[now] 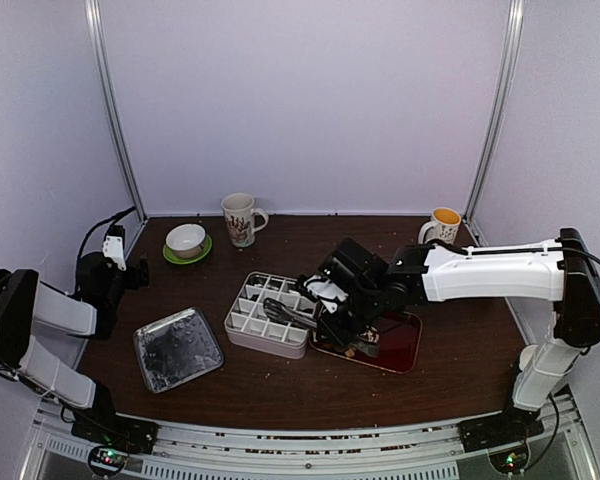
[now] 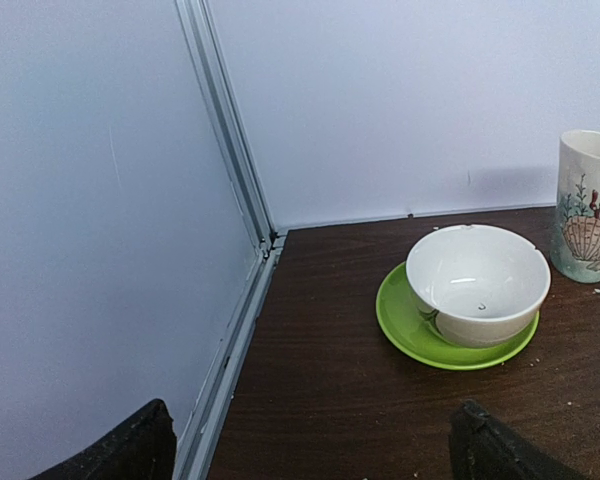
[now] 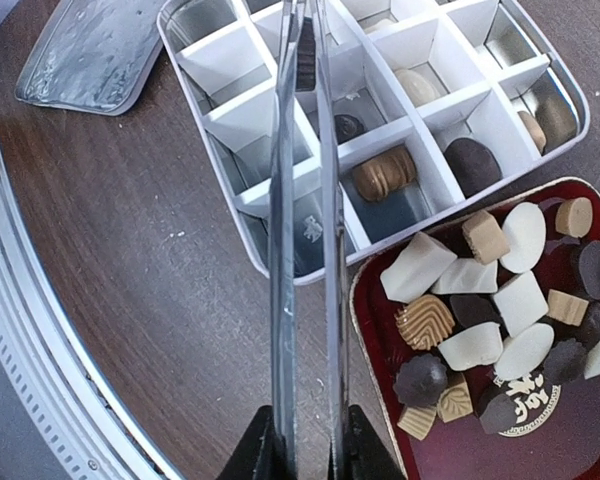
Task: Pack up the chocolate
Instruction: Place the fake chocolate in the empty pocket of the box.
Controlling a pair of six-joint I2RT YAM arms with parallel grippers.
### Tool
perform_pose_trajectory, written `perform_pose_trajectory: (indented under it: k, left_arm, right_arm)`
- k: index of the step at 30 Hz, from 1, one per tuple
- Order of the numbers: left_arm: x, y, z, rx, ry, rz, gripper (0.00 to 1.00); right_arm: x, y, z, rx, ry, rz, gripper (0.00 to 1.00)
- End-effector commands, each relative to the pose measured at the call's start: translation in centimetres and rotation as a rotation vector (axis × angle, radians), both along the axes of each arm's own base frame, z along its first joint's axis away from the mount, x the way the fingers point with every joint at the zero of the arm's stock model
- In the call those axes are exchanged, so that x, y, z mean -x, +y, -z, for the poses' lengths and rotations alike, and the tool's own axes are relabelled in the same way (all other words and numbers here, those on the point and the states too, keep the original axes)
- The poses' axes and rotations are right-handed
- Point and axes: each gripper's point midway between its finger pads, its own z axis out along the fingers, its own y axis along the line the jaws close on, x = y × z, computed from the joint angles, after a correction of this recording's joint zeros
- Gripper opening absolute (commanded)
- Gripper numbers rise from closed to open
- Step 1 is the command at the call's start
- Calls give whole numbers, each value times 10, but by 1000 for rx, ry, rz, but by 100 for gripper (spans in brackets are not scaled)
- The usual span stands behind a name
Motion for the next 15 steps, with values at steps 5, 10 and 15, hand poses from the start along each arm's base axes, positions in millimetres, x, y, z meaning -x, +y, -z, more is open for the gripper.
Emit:
perform_pose_trajectory:
  k: [5,10,15]
  left_arm:
    - [-1,3,-11,5,-51,-12,98]
    - [-1,3,-11,5,-52,-12,98]
    - [-1,3,-11,5,-51,-13,98]
  right_arm:
    - [-22,25,-12,-55,-90,55,20]
    - [-20,4,-10,-22,-111,92,20]
    - [-15,-16,-1,12,-117,119,21]
